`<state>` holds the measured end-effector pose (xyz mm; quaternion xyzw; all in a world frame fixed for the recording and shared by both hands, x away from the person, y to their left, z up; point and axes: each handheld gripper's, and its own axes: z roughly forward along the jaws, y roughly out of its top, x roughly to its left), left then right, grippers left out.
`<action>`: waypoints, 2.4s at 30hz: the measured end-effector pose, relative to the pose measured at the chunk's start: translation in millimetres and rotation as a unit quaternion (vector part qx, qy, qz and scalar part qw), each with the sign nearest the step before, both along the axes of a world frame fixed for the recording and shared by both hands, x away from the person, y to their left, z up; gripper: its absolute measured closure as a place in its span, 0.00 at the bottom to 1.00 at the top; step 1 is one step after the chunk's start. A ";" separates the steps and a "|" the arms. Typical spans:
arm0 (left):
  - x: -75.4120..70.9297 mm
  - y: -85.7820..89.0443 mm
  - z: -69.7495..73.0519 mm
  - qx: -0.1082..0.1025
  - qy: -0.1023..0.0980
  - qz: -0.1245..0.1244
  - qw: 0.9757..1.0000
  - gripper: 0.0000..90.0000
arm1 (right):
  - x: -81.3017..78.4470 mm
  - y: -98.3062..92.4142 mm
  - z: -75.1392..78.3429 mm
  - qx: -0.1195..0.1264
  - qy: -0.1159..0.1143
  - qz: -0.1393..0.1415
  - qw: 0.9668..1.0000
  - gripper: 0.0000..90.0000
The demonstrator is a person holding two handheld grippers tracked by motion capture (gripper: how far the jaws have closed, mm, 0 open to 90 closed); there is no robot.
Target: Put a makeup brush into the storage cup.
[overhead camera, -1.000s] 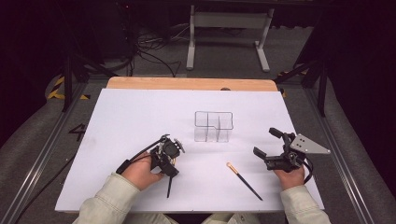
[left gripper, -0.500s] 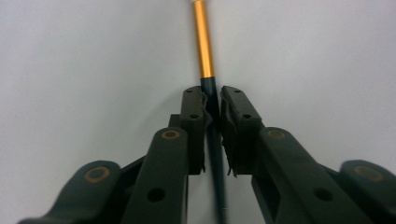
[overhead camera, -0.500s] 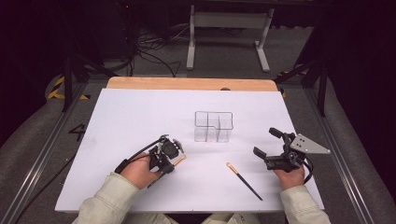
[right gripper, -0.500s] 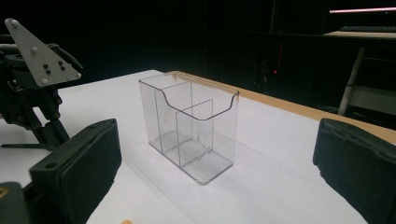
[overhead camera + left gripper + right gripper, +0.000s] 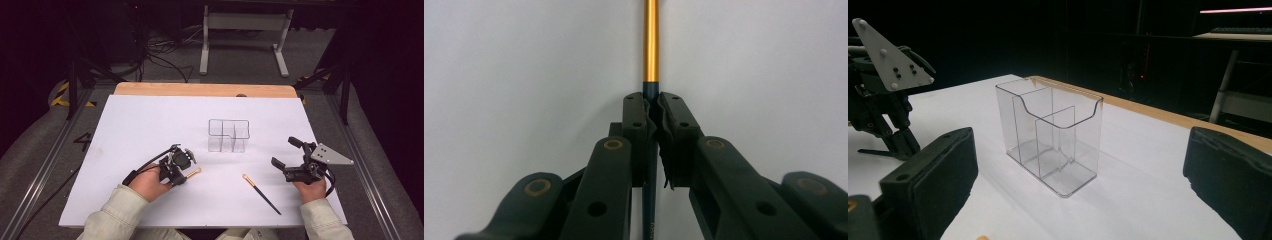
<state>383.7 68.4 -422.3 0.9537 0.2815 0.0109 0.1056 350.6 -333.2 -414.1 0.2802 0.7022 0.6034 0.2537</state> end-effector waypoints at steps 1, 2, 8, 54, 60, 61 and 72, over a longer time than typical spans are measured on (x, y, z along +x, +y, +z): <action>-0.1 0.6 2.7 -0.003 0.001 -0.001 1.000 0.92 | 0.0 0.0 0.1 0.000 0.000 0.000 1.000 0.01; -0.5 1.3 4.7 -0.008 -0.002 0.000 1.000 0.92 | -0.1 0.0 0.1 -0.001 -0.001 -0.001 1.000 0.01; -2.8 6.3 19.8 -0.047 -0.009 -0.009 0.999 0.92 | -0.2 0.1 0.1 -0.001 -0.001 -0.001 1.000 0.01; -3.0 28.1 72.8 -0.410 -0.166 -0.046 0.896 0.92 | -2.3 -2.4 -1.8 -0.001 0.005 -0.004 1.000 0.01; -2.9 31.1 74.2 -0.446 -0.194 -0.037 0.873 0.92 | -2.3 -2.9 -2.0 0.001 0.006 -0.003 1.000 0.01; -2.5 31.4 74.0 -0.455 -0.194 -0.034 0.869 0.92 | -2.4 -2.8 -2.0 0.000 0.005 -0.004 1.000 0.01; 2.1 34.5 68.5 -0.502 -0.219 -0.025 0.837 0.92 | -2.4 -2.8 -2.0 0.001 0.005 -0.003 1.000 0.01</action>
